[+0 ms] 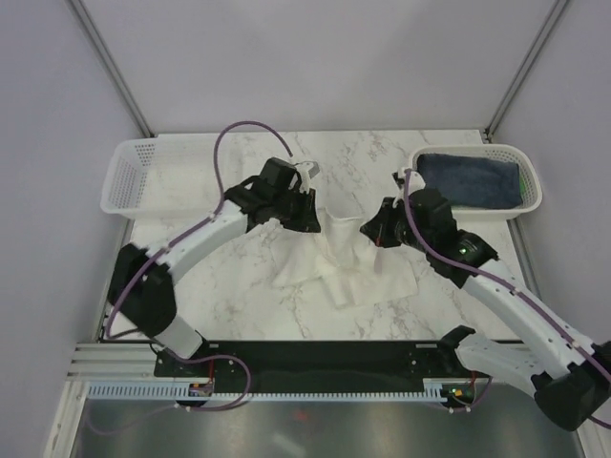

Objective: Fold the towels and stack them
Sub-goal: Flatten out the crumpled towel

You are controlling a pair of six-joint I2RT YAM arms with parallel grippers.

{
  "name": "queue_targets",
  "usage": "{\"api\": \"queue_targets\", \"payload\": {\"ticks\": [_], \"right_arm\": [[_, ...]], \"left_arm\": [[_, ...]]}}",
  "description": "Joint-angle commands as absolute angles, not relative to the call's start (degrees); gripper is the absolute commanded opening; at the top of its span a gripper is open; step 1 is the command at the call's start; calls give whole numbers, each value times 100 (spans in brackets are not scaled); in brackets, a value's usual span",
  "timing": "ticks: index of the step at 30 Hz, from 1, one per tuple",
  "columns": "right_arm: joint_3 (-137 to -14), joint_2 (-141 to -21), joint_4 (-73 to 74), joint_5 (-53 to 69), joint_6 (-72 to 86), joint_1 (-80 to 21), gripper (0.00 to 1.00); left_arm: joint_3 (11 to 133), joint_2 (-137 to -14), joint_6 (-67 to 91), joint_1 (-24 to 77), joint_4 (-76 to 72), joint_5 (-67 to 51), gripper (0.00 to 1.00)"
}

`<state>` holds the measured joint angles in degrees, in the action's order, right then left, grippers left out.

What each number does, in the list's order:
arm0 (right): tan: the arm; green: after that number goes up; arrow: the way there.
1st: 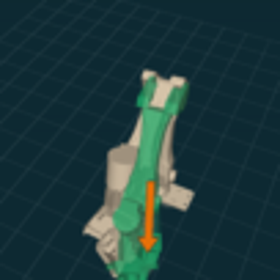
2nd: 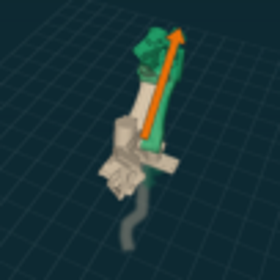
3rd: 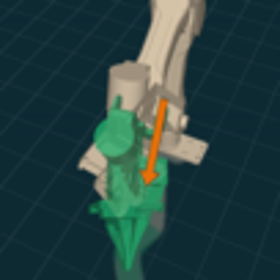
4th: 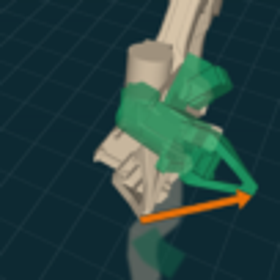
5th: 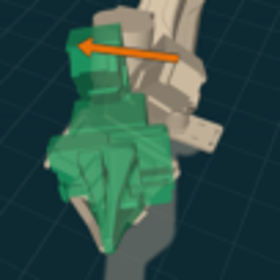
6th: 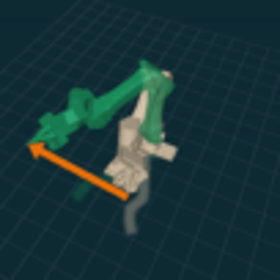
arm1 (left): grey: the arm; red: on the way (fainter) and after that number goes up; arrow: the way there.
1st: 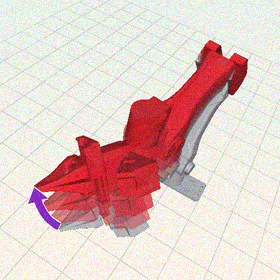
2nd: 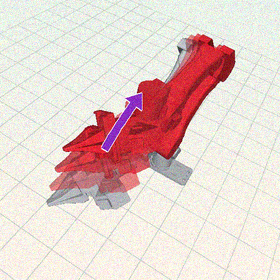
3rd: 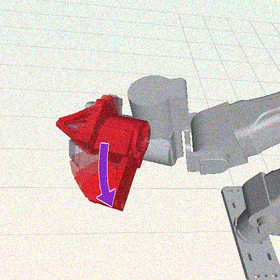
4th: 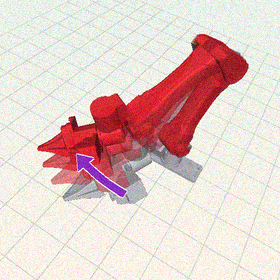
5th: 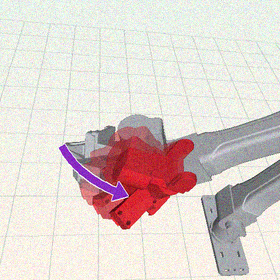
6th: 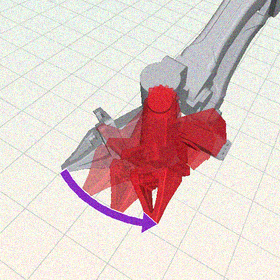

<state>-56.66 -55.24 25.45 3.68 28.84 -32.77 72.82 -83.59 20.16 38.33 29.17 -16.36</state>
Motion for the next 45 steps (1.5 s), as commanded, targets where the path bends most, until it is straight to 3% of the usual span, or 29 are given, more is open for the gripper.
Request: {"api": "queue_targets", "payload": {"ticks": [1, 2, 5, 8, 17, 23, 29, 39, 45], "right_arm": [[-5047, -5861, 1706, 782, 3401, -3261, 0], [-4993, -5975, 1609, 800, 3454, -3278, 0], [-5018, -6441, 1213, 879, 3568, -3270, 0], [-5229, -6915, 1099, 643, 3647, -3191, 0], [-5282, -7207, 668, 809, 3823, -3094, 0], [-5045, -7172, 528, 712, 3806, -3094, 0], [-4931, -7128, 483, 624, 3779, -3094, 0], [-4895, -7058, 483, 624, 3735, -3094, 0], [-4922, -7005, 510, 615, 3700, -3085, 0]], "left_arm": [[7590, -9489, 1705, 3254, 2592, -2496, 28], [7820, -10075, 1714, 3130, 2654, -2540, 34], [8436, -10336, 1793, 2822, 2908, -2121, 61], [8412, -9751, 1609, 2856, 3111, -1048, 71], [7128, -8490, 1565, 3857, 2761, -486, 71], [7224, -9052, 2126, 4350, 2566, -71, 74], [7287, -9369, 2777, 4851, 2847, 1325, 73], [7251, -9747, 2812, 5001, 2812, 1600, 75], [7015, -9520, 2909, 4913, 3102, 2055, 69]]}}
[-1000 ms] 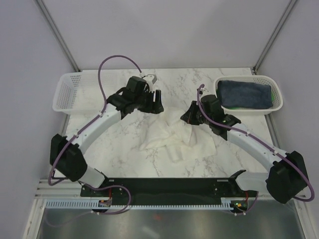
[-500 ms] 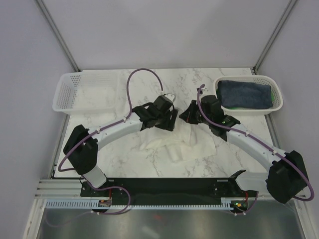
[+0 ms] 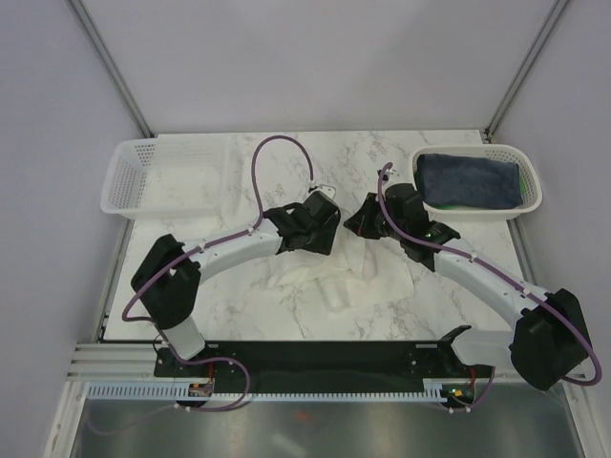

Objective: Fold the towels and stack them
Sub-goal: Flatten out the crumpled towel

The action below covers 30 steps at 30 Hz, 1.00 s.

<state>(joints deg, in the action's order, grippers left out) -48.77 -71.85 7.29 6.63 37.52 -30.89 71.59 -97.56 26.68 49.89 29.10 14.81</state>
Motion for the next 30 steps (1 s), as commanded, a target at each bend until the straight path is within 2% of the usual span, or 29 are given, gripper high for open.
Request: {"api": "queue_targets", "payload": {"ticks": [1, 7, 10, 30], "right_arm": [[-4913, -7005, 510, 615, 3700, -3085, 0], [-4860, -7022, 510, 589, 3709, -3085, 0], [-4852, -7058, 483, 589, 3709, -3094, 0], [-4737, -7005, 536, 351, 3595, -3076, 0]], "left_arm": [[6953, -9423, 2918, 4887, 3129, 2057, 68], [6609, -8868, 2734, 4641, 2901, 1557, 56], [6636, -8833, 2716, 4641, 2848, 1170, 54], [6372, -9123, 3437, 4641, 2514, 114, 54]]}}
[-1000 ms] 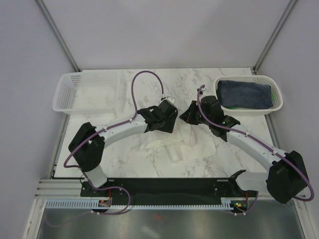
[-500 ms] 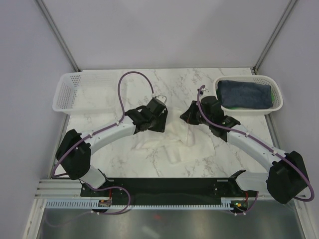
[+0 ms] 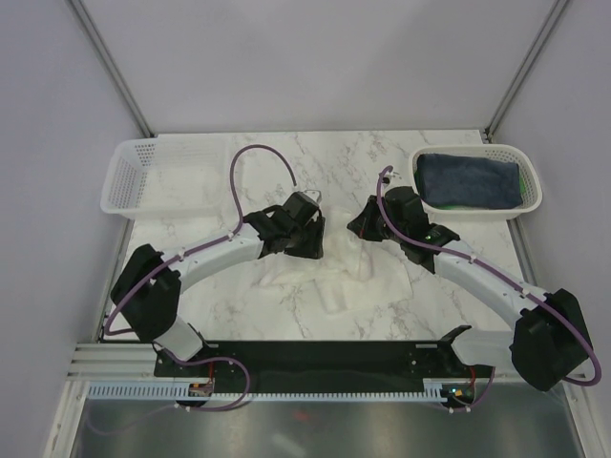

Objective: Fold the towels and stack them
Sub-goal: Flatten out the crumpled towel

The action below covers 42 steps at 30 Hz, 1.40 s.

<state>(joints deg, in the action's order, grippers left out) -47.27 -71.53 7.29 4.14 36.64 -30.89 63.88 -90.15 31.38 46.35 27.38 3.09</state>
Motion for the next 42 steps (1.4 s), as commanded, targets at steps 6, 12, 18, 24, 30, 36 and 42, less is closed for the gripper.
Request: {"api": "queue_targets", "payload": {"ticks": [6, 12, 18, 24, 30, 36, 42], "right_arm": [[-4729, -6987, 536, 378, 3612, -3076, 0], [-4702, -6873, 615, 317, 3542, -3059, 0], [-4684, -6829, 791, 211, 3341, -2830, 0], [-4851, -6812, 949, 123, 3147, -2777, 0], [-4887, -6741, 1055, 70, 3111, -2769, 0], [-4895, -6715, 1107, 61, 3068, -2760, 0], [-5115, -6444, 1459, 61, 2673, -2742, 0]], "left_arm": [[6363, -9272, 3428, 4641, 2373, 193, 58], [6249, -9054, 3437, 4641, 2619, 430, 25], [6337, -8491, 3129, 4649, 3067, 396, 2], [6513, -8385, 2848, 4641, 3339, -246, 8], [6443, -8367, 2777, 4606, 3428, -141, 26], [6354, -8534, 2707, 4579, 3419, -114, 2], [6635, -8043, 2119, 4562, 3630, 193, 2]]}}
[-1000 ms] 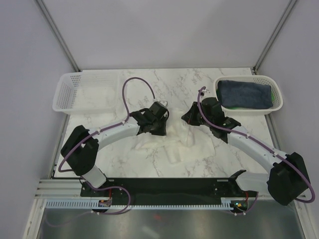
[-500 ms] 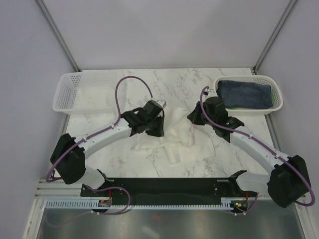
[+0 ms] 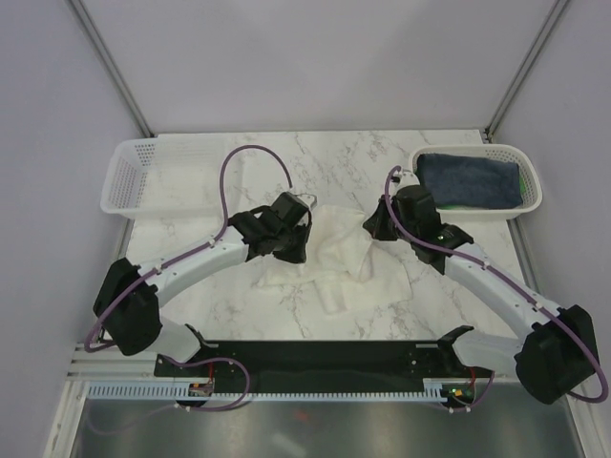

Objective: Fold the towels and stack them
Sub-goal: Flatten out the crumpled towel

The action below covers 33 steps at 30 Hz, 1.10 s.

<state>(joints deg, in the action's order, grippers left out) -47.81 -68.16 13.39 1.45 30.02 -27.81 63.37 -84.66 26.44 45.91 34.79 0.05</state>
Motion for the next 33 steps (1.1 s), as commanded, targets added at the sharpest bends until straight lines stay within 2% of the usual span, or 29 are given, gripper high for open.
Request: {"api": "queue_targets", "payload": {"ticks": [1, 6, 10, 17, 20, 26, 30, 33], "right_arm": [[-5133, -6347, 1485, 227, 2602, -2742, 0], [-5238, -5189, 1617, 176, 2549, -2742, 0], [-5947, -4413, 1477, 158, 2540, -2742, 0], [-6758, -3516, 941, 755, 2531, -2742, 0], [-7188, -3760, 905, 914, 2505, -2751, 0], [-8252, -4244, 1019, 590, 2268, -2742, 0], [-8683, -4569, 1133, 361, 1996, -2742, 0], [-8771, -5131, 1029, 132, 1671, -2742, 0]], "left_arm": [[6714, -7711, 1962, 4562, 3656, 185, 2], [7127, -6716, 1697, 4570, 3954, 35, 2], [7933, -5996, 1696, 4570, 4034, 27, 2], [8832, -5537, 2100, 4570, 4201, -1388, 2], [9236, -5607, 2127, 4570, 4192, -1643, 2], [10536, -6029, 1943, 4570, 4359, -1371, 2], [11222, -6371, 1741, 4570, 4473, -924, 2], [11653, -6968, 1223, 4570, 4544, -23, 2]]}}
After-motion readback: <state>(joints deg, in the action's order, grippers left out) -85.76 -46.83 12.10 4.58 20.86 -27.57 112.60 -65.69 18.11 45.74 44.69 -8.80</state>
